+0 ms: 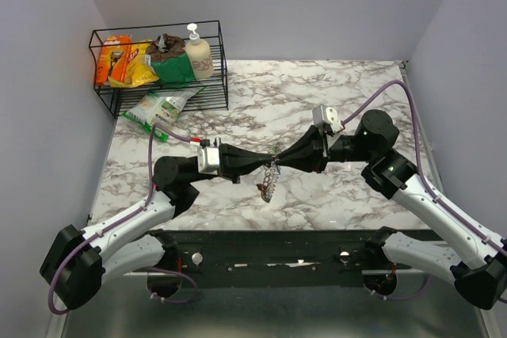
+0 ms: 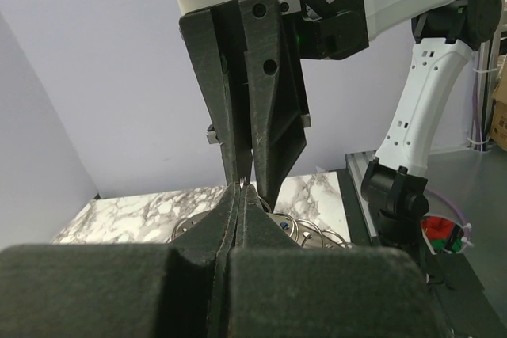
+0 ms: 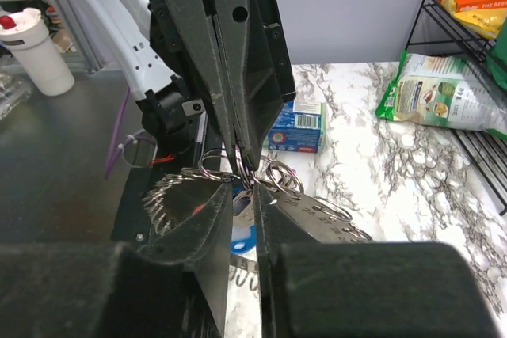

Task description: Put the keys on the keyring

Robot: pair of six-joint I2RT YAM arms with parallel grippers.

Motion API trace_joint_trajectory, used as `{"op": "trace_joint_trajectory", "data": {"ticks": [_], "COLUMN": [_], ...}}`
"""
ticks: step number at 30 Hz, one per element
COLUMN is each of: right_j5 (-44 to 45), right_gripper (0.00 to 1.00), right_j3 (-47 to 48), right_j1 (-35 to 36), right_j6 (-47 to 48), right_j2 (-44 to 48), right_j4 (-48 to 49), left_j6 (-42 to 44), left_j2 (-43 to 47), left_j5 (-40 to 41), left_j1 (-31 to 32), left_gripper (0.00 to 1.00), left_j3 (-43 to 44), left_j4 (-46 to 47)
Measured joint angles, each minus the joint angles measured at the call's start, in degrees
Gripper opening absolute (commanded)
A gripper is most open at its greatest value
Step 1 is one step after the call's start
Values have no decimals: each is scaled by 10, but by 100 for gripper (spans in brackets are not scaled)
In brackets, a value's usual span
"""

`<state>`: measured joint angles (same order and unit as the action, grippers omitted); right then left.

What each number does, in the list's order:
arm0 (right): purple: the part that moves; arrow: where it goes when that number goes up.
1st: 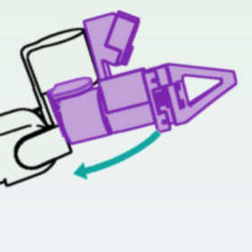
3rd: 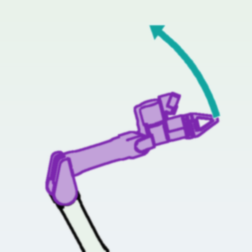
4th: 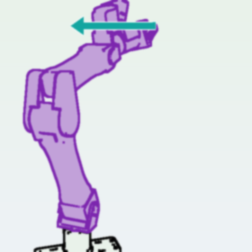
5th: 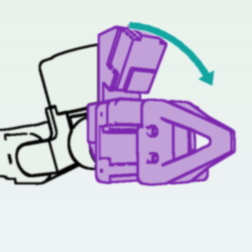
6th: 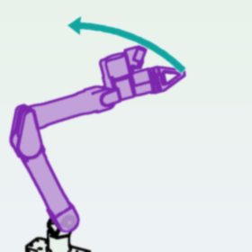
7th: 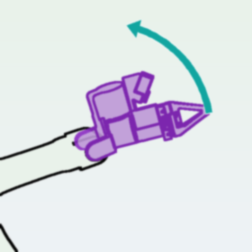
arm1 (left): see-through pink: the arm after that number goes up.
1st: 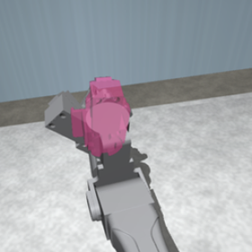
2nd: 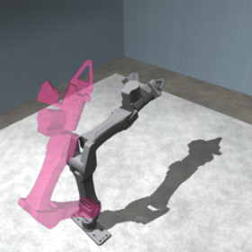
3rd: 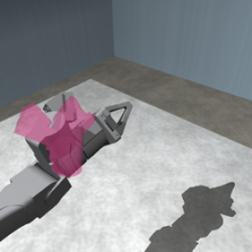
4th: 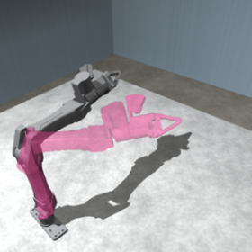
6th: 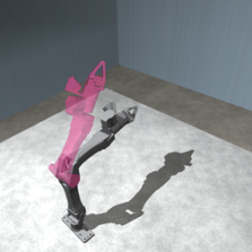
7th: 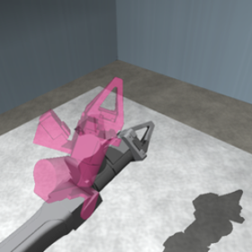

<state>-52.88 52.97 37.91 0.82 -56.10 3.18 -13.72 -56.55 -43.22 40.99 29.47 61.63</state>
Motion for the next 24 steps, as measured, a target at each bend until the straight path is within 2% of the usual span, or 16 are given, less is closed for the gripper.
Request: {"op": "trace_joint_trajectory", "data": {"ticks": [24], "right_j5": [-5], "right_gripper": [18], "right_j3": [0], "right_j1": [0], "right_j6": [0], "right_j2": [-16], "right_j4": [1], "left_j6": [-11], "left_j2": [-3], "left_j5": [-5], "left_j1": [0], "left_gripper": [0], "left_j3": [0], "left_j4": [7]}}
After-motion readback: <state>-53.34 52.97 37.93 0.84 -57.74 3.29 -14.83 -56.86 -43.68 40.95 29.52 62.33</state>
